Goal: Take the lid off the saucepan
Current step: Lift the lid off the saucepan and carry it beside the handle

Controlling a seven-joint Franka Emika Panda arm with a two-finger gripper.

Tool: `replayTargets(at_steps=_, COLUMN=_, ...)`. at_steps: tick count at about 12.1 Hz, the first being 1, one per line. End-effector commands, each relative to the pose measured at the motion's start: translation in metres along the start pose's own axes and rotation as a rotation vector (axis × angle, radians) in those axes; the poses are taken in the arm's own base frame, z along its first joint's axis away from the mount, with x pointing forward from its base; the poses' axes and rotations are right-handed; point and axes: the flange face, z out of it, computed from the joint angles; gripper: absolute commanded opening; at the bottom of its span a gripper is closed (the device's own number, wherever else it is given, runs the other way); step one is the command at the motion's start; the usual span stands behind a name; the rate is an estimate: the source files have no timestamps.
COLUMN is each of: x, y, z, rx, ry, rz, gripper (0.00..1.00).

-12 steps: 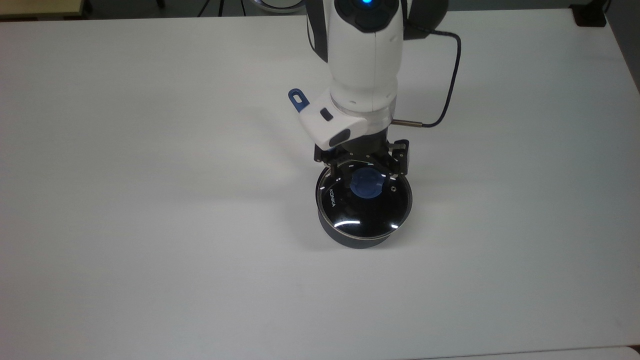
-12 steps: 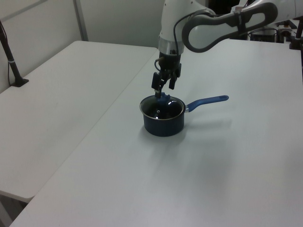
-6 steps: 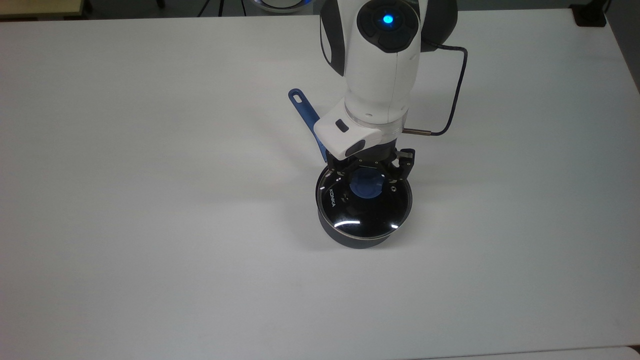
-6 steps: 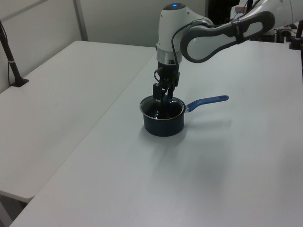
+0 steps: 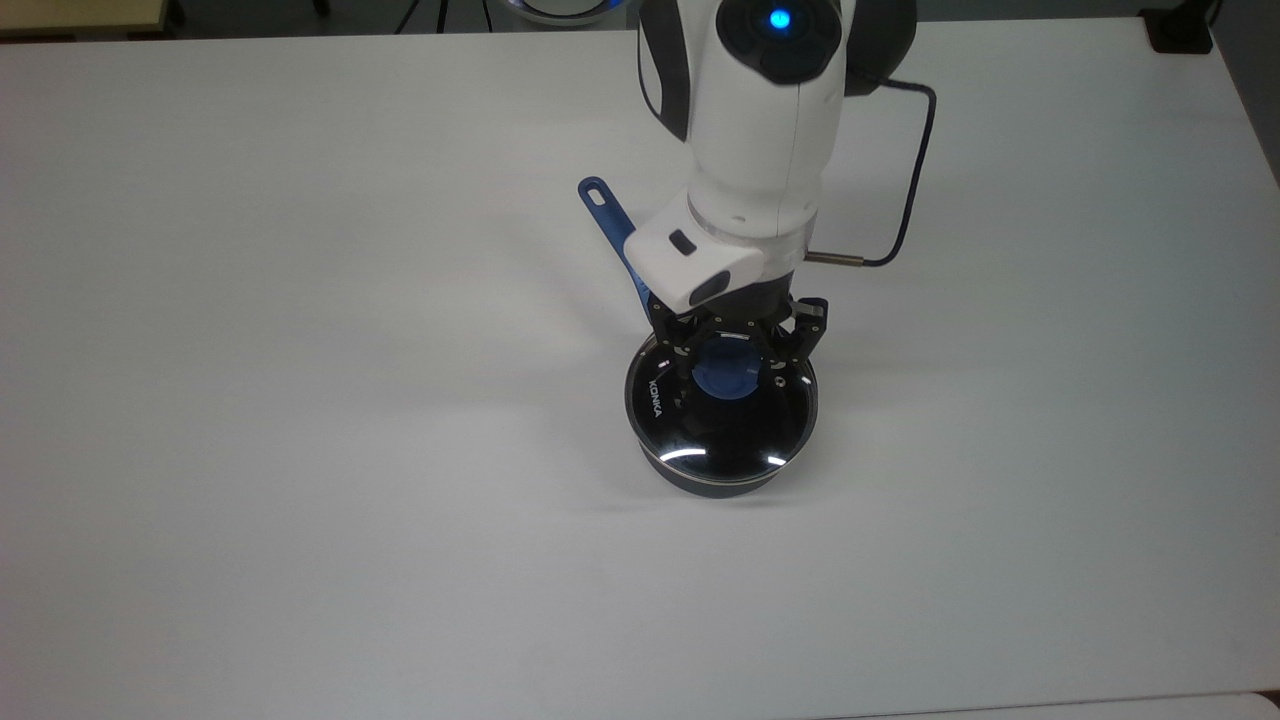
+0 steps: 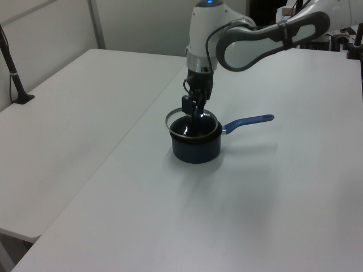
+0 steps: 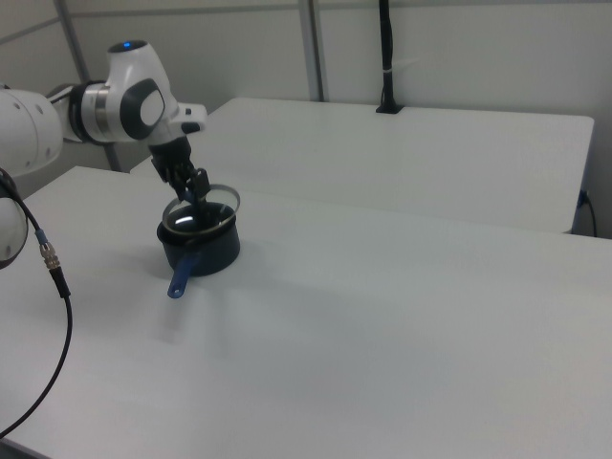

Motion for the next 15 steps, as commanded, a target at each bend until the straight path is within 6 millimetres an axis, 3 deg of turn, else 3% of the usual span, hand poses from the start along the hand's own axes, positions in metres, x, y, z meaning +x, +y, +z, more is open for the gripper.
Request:
replayTargets(at_steps=1, x=-0.002, y=0.040, z=-0.072, rx=-0.012, ry=0.026, rz=-0.021, gripper=0.38)
replayTargets(at_steps=2, x=-0.003, y=0.064, z=-0.082, rx=-0.022, ry=-0.001, rz=-0.029, gripper=0.38)
replayTargets(at_steps=4, x=-0.001, y=0.135, z=-0.076, rx=-0.056, ry=-0.084, rz=-0.026, gripper=0.38)
replayTargets(at_steps=6, x=-0.008, y=0.207, z=-0.057, rx=-0.070, ry=-0.139, rz=-0.046, gripper=0.38)
replayTargets(at_steps=8, x=-0.024, y=0.251, z=-0.047, rx=-0.069, ry=-0.144, rz=-0.068, gripper=0.38)
replayTargets(at_steps=10, x=-0.066, y=0.267, z=-0.007, rx=-0.067, ry=-0.144, rz=-0.101, gripper=0.38)
replayTargets(at_steps=12, x=-0.094, y=0.270, z=0.029, rx=-0.075, ry=-0.172, rz=-0.115, gripper=0.38)
replayTargets(at_steps=15, x=-0.123, y=0.268, z=0.052, rx=-0.072, ry=-0.156, rz=-0.129, gripper=0.38)
